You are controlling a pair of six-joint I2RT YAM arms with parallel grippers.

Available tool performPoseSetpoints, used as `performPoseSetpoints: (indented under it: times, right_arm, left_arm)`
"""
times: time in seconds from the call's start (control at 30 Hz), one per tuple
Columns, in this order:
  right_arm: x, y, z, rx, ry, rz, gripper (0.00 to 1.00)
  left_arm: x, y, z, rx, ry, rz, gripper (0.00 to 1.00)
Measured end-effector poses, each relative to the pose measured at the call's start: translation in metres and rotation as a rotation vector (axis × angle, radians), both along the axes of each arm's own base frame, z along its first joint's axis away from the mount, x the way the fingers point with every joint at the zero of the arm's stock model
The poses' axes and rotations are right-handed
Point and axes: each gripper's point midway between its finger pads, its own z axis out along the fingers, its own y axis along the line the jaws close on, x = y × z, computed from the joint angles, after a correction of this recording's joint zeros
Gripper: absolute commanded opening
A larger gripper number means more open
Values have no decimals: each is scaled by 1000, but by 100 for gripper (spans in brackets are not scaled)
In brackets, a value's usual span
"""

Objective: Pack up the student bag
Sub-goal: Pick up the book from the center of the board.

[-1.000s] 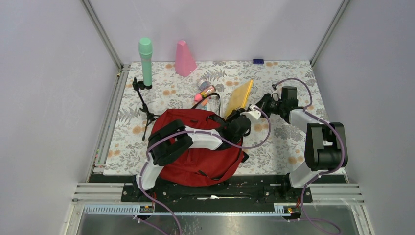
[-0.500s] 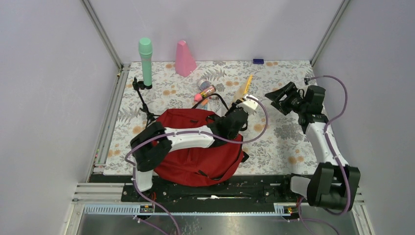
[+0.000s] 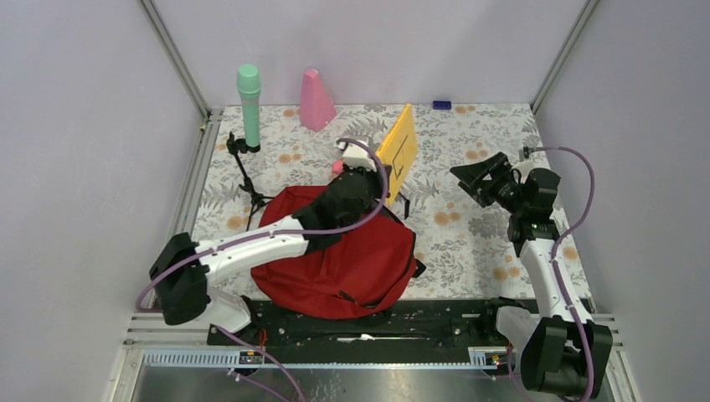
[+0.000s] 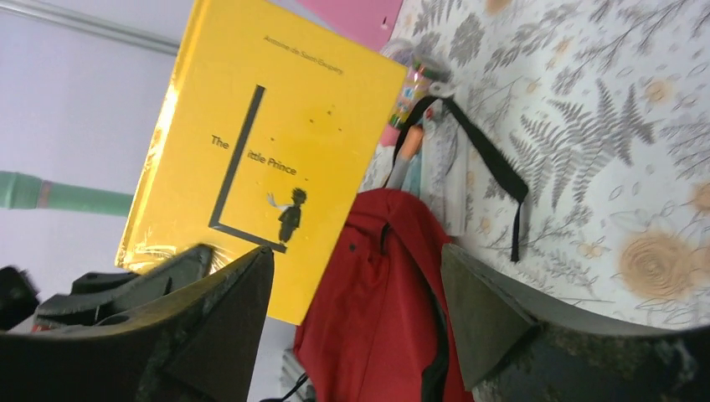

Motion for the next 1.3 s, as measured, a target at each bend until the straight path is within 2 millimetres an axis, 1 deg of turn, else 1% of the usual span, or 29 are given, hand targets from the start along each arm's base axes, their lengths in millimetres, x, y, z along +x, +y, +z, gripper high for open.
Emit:
performPoseSetpoints:
  times: [0.1,0.17,0.33,0.43,0.53,0.63,0.73,0.83,0.97,1.07,1.17,1.3]
  right_arm:
    - [-7,9,-10,83,15,27,80]
    - [-11,16,-11,128,16,49,81]
    - [-21,51,10,183,-41,154,82]
    - [-31,66,18,192,-61,200,82]
    - [-38,77,21,209,-62,232,82]
    - [-44,85,16,230,-41,241,82]
    - [-52,89,7,231,-19,230,83]
    - [-57,86,5,227,-22,197,83]
    - [-56,82,1,233,-25,163,84]
    - [-52,83,-4,258,-12,158,83]
    - [-46,85,-3,288,-11,159,83]
    - [-40,90,7,326,-38,173,83]
  left_arm:
    - [-7,14,6,-132,52,-8,0]
    - [-13,16,9,-208,85,-24,0]
    - [-34,10,4,-373,186,-88,0]
    - [-42,9,-2,-441,226,-110,0]
    - [-46,11,-8,-492,253,-114,0]
    - [-49,13,-11,-531,264,-115,0]
    - [-50,15,-9,-554,265,-114,0]
    - [-52,20,-3,-572,250,-113,0]
    - [-54,24,12,-626,228,-125,0]
    - [-56,25,21,-681,223,-139,0]
    - [-57,25,21,-712,229,-141,0]
    - [-59,26,14,-731,252,-138,0]
